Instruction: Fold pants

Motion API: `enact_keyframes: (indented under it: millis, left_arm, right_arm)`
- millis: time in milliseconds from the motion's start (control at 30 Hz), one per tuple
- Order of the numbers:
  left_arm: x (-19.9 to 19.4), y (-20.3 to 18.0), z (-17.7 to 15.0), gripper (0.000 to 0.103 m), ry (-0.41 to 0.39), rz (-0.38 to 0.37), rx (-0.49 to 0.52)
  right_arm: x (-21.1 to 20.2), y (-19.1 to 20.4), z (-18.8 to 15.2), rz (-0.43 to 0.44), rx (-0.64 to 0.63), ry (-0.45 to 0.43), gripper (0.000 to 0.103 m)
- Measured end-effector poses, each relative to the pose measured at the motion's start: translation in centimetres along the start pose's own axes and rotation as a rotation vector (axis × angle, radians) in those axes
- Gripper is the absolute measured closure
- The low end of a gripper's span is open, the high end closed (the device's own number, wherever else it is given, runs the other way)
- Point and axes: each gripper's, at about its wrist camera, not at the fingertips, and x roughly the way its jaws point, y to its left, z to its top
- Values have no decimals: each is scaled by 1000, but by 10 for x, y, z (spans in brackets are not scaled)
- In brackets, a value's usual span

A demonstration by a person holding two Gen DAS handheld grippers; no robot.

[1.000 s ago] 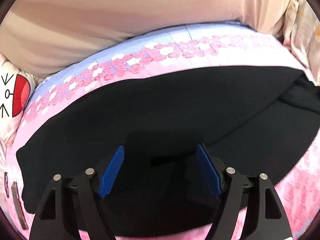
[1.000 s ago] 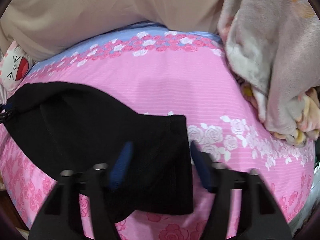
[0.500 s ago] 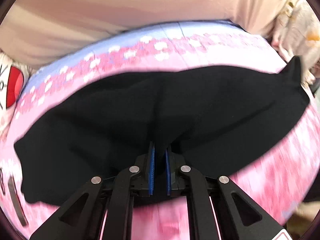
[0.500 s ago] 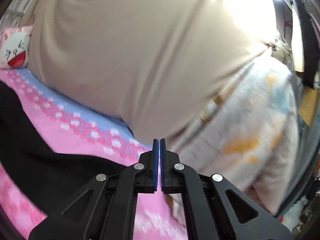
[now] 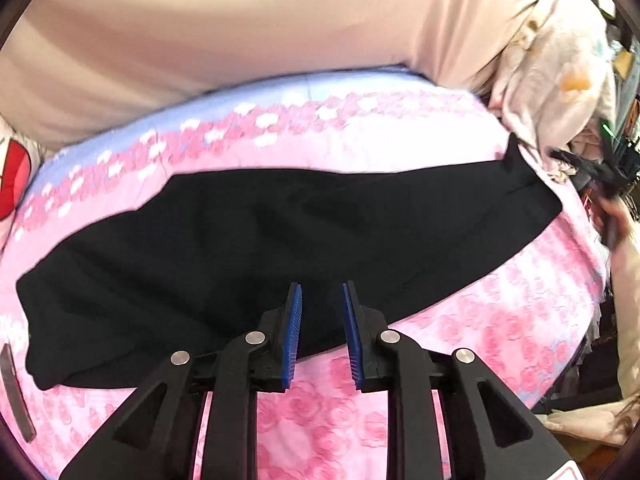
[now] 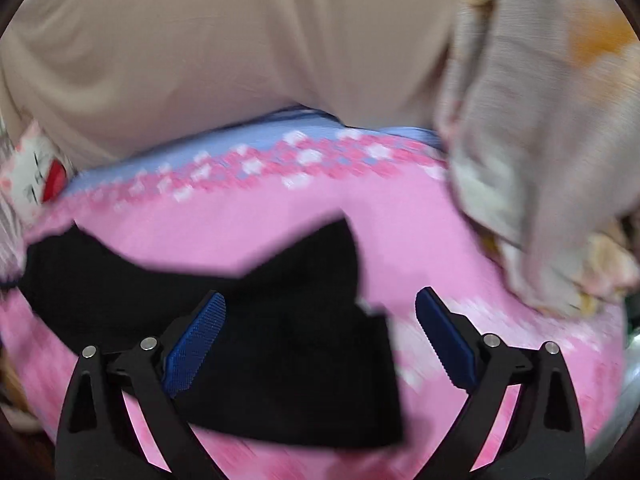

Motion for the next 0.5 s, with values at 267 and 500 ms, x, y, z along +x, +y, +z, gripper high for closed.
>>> enact_keyframes:
  millis: [267,500]
  left_arm:
    - [-3,-8,-8,66,-2,8,-25]
    - [1,-4,-10,66,4,-10,-39]
  right_arm:
    - [89,-4,30,44,-23,221,93]
    - [-76,50,-27,-125,-491,-252,76]
